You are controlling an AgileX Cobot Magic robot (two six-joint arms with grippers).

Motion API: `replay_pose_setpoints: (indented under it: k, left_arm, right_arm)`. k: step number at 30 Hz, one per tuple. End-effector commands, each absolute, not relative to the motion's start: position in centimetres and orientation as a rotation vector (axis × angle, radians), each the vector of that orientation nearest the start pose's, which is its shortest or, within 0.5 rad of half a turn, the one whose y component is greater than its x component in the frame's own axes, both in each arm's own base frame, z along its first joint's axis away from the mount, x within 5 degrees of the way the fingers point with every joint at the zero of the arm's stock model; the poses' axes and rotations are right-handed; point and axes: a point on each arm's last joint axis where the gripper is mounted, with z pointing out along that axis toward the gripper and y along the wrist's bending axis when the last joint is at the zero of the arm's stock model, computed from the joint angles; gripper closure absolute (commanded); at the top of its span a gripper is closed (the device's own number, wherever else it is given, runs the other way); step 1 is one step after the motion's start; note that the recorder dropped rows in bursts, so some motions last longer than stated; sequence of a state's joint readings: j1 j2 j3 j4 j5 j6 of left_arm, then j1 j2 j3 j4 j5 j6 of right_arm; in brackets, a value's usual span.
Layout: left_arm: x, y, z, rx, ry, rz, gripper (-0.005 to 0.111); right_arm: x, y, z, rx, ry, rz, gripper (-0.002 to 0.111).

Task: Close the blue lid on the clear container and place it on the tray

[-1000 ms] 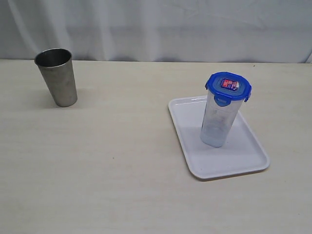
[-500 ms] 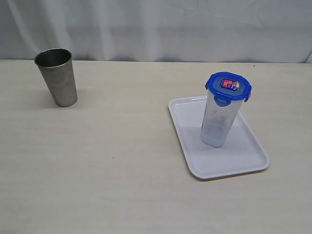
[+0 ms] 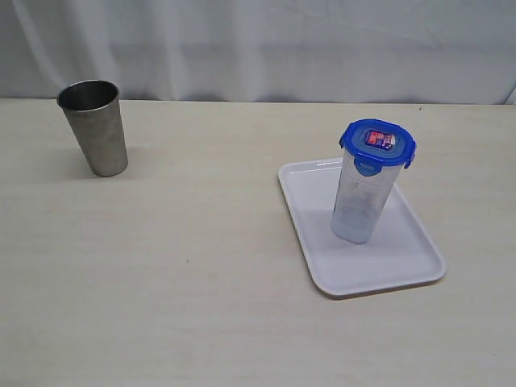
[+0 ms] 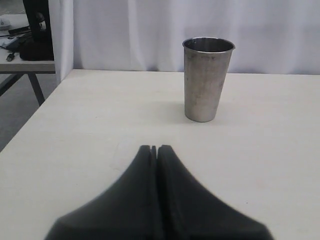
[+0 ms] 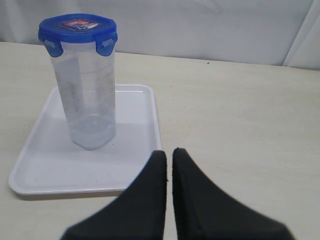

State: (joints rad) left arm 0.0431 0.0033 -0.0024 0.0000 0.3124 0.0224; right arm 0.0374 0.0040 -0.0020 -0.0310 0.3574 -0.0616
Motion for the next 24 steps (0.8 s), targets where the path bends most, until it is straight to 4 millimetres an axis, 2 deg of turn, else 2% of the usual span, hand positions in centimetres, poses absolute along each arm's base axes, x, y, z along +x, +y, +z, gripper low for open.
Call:
replay_pose_setpoints:
  k: [1, 7, 13, 24]
  left_arm:
    - [5.42, 0.15, 18.52, -0.028, 1.793, 0.022, 0.107]
    - [5.42, 0.14, 18.52, 0.01, 1.793, 0.049, 0.107]
    - [5.42, -0.25, 18.52, 0.091, 1.791, 0.006, 0.107]
    - [5.42, -0.21, 18.54, 0.068, 1.79, 0.001, 0.107]
  right_arm:
    - [5.32, 0.06, 18.12, -0.114, 1.835, -0.059, 0.104]
    - [5.32, 0.06, 18.12, -0.114, 1.835, -0.059, 0.104]
    - [5.32, 0.06, 18.12, -0.114, 1.835, -0.059, 0.104]
    - [5.32, 0.06, 18.12, -0.114, 1.835, -0.059, 0.104]
